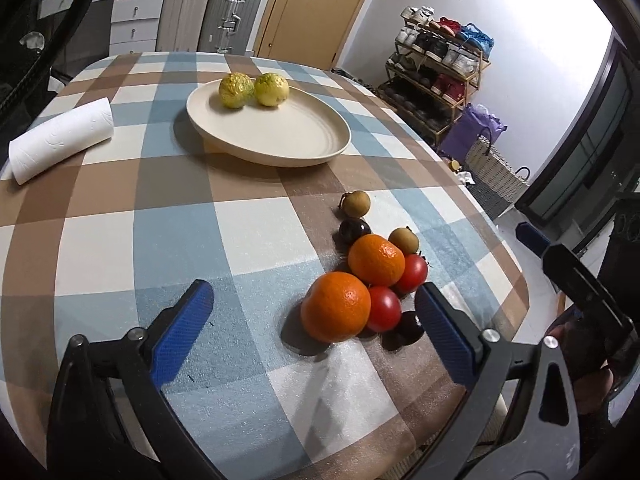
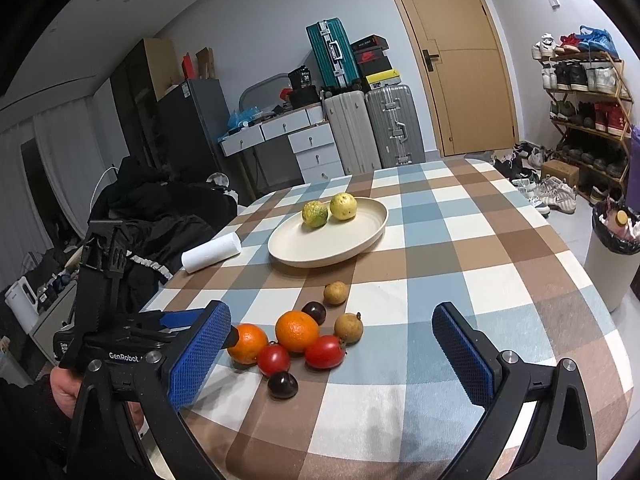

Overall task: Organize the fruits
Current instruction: 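Grasp the large orange with the left tool and lift it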

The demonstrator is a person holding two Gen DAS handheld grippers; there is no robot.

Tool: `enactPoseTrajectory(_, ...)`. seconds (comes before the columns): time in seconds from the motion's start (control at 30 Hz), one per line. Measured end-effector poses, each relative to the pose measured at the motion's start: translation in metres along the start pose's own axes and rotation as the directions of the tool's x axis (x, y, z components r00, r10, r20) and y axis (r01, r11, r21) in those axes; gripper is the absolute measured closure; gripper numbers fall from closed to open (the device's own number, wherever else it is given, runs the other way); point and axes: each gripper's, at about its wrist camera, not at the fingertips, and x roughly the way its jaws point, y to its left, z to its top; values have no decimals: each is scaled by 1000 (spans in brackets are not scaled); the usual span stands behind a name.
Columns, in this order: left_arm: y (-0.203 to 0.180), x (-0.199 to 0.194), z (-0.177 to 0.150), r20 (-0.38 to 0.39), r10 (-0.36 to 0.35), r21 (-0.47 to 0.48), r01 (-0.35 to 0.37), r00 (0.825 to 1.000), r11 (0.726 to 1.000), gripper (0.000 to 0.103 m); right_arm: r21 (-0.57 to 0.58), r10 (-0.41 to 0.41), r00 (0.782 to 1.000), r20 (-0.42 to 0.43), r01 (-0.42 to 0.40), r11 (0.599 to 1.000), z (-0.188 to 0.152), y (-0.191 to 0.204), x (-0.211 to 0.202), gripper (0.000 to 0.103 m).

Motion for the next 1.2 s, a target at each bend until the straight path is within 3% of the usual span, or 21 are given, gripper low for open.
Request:
enactPoseTrajectory(0.2,0,2,0,-17,-51,17,51,999,999,30,2,3,1000,-6,-3,1000,0,1,1,0)
enactPoseTrajectory(0.37,0,6,-2,-44,-88,19,89,995,996,63,-1,4,1000,-6,-4,1000,0,1,1,0)
enactPoseTrajectory(0.43,3,9,-3,-67,-121,2,122,990,993,69,-3,4,1000,-8,-4,1000,1,2,1,0)
enactPoseTrajectory(1.2,30,-9,0,-10,-167,-60,166,986,984,71,-28,16,998,-59,-18,999,2,10,14,0)
